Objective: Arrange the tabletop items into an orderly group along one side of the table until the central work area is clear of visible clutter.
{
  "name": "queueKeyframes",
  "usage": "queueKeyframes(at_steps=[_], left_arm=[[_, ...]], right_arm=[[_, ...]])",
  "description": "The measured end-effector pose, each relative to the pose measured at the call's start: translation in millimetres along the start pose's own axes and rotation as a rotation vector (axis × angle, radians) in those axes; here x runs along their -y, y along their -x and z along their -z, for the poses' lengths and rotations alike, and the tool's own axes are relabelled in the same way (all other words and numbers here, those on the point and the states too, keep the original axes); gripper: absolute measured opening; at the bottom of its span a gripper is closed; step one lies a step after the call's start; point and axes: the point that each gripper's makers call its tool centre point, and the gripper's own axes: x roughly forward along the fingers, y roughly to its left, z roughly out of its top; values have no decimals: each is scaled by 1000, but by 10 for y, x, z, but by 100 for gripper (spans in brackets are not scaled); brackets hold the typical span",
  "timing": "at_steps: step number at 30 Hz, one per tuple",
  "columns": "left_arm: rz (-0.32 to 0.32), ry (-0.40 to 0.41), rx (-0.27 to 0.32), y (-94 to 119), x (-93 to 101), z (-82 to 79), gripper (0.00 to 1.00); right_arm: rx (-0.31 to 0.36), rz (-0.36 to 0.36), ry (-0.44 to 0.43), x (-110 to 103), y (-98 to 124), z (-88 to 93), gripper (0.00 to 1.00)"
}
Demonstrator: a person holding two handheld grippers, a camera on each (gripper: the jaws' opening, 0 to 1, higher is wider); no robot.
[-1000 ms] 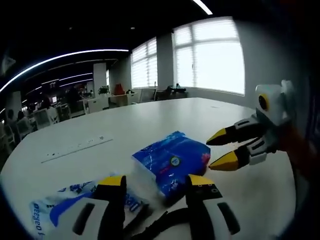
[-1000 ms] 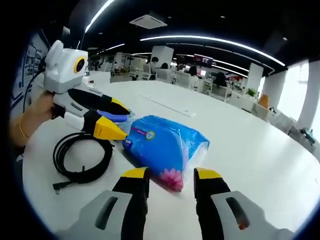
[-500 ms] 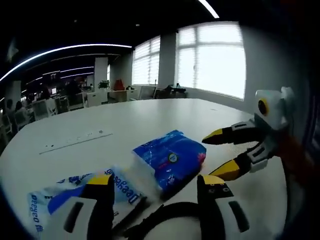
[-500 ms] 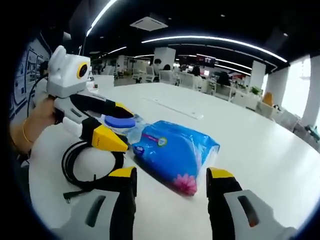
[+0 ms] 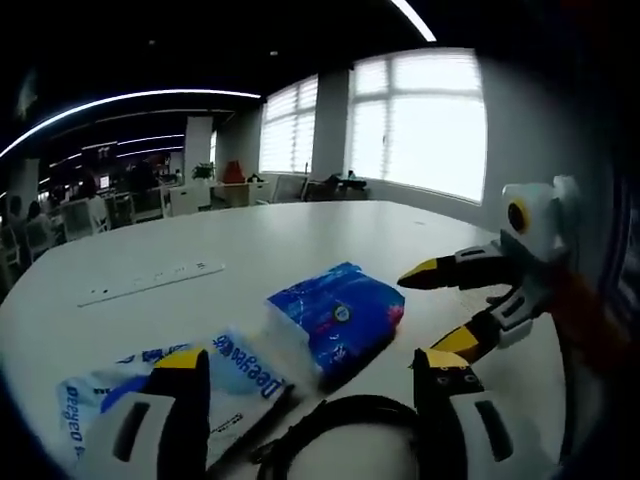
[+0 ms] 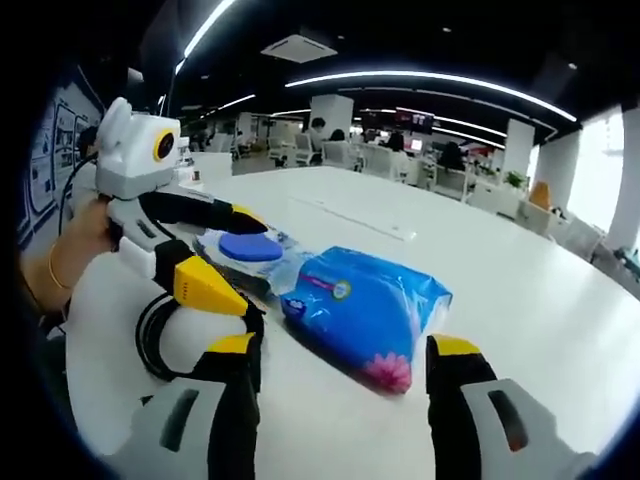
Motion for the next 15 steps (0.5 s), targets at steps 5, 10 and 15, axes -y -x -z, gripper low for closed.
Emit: queueKeyframes(at_steps=[5, 10, 15], left_arm=[[1, -20, 0, 128, 115, 74, 91], [12, -23, 16, 237, 144, 90, 97], [1, -43, 25, 313, 95, 96, 100]], right_arm=[[7, -10, 0, -58, 4, -11, 74], [1, -14, -15, -94, 4, 0, 78], [8, -22, -27, -131, 13, -19, 78]])
